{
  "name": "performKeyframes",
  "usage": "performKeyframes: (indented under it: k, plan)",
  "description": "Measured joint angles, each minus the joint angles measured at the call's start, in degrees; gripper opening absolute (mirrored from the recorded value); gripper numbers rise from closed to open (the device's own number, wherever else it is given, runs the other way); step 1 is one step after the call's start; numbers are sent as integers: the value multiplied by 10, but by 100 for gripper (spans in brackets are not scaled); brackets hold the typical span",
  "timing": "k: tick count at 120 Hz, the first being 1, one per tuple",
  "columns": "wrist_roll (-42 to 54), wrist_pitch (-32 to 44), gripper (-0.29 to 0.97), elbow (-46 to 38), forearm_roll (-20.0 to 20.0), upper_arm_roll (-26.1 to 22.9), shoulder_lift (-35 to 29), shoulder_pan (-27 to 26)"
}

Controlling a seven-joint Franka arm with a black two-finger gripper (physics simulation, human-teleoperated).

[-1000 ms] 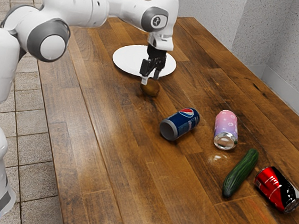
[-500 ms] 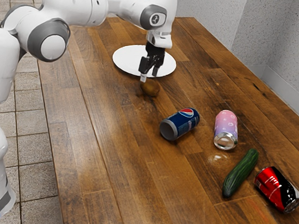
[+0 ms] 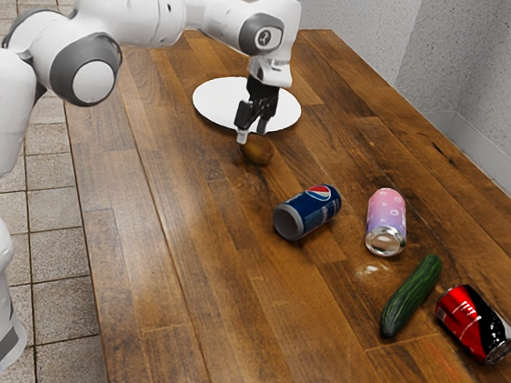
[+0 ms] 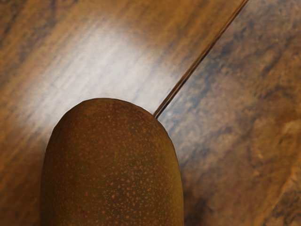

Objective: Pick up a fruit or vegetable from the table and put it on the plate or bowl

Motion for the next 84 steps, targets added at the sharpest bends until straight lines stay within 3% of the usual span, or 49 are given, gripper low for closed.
performKeyframes:
  k: [84]
  plan:
    - [0, 11, 68, 1, -4, -2, 21, -6]
